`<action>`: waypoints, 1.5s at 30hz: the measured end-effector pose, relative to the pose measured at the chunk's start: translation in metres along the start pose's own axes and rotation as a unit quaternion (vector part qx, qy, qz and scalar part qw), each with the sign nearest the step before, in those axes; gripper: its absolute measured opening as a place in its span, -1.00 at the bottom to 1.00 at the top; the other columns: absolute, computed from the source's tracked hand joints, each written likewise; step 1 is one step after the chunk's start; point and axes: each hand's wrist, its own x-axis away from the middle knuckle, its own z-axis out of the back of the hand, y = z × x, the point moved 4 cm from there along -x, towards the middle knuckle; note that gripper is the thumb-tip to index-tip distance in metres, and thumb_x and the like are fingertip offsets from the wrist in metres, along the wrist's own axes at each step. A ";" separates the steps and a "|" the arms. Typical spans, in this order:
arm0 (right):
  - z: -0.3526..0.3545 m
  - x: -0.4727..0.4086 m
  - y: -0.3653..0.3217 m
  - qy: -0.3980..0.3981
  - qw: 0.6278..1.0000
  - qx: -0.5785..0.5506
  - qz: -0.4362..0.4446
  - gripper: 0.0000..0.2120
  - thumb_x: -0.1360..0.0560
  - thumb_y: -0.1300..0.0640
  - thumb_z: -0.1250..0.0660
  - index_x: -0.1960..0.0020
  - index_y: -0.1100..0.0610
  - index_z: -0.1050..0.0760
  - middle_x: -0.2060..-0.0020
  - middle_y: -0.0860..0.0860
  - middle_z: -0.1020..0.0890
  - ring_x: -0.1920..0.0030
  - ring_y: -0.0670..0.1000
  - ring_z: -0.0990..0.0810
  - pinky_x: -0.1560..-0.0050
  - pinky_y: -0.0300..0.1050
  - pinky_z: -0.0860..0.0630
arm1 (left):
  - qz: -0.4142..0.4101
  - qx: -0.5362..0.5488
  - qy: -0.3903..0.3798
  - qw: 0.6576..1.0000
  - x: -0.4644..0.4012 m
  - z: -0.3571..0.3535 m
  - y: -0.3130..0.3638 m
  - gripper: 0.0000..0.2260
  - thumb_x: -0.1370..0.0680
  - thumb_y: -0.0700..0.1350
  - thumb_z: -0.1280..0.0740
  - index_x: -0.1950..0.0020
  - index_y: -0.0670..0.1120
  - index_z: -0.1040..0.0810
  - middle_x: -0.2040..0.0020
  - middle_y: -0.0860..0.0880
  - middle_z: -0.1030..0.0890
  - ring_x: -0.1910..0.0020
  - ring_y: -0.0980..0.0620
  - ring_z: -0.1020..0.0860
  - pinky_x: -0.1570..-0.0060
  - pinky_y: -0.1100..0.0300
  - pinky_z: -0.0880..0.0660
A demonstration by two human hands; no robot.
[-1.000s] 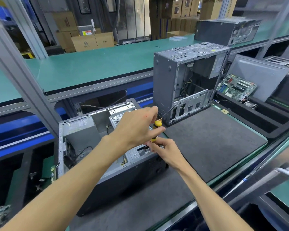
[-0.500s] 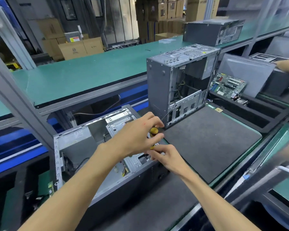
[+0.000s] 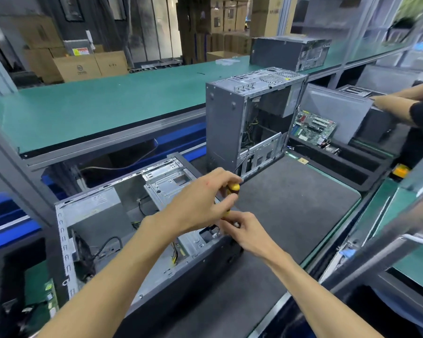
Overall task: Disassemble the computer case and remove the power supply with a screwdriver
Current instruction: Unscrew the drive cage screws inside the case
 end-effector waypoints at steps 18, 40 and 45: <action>-0.002 -0.003 0.020 0.025 0.990 0.128 0.045 -0.77 -0.67 0.14 -0.22 0.03 0.05 -0.64 0.22 -0.13 -0.54 0.26 -0.19 -0.49 0.23 -0.40 -0.32 | 0.159 -0.044 -0.085 0.983 0.051 -0.079 -0.093 -0.73 -0.57 -0.16 -0.29 -0.22 0.06 -0.61 0.02 0.10 -0.63 -0.03 0.07 -0.39 -0.10 0.12 -0.38; -0.003 -0.013 0.004 0.026 0.988 0.150 0.008 -0.77 -0.54 0.25 -0.31 0.01 -0.06 -0.37 0.41 -0.06 -0.51 0.40 -0.03 -0.45 0.31 -0.18 -0.38 | 0.155 0.038 -0.038 0.987 0.051 -0.075 -0.088 -0.90 -0.54 -0.09 -0.42 0.02 0.10 -0.70 0.23 0.23 -0.48 0.13 0.26 -0.41 0.14 0.30 -0.30; -0.004 -0.015 0.004 0.021 0.988 0.152 -0.026 -0.77 -0.42 0.21 -0.38 0.14 -0.08 -0.39 0.50 -0.14 -0.49 0.43 -0.13 -0.42 0.36 -0.36 -0.36 | 0.153 0.038 -0.042 0.987 0.047 -0.076 -0.091 -0.96 -0.53 -0.05 -0.43 0.10 0.06 -0.68 0.31 0.21 -0.46 0.16 0.30 -0.41 0.22 0.34 -0.27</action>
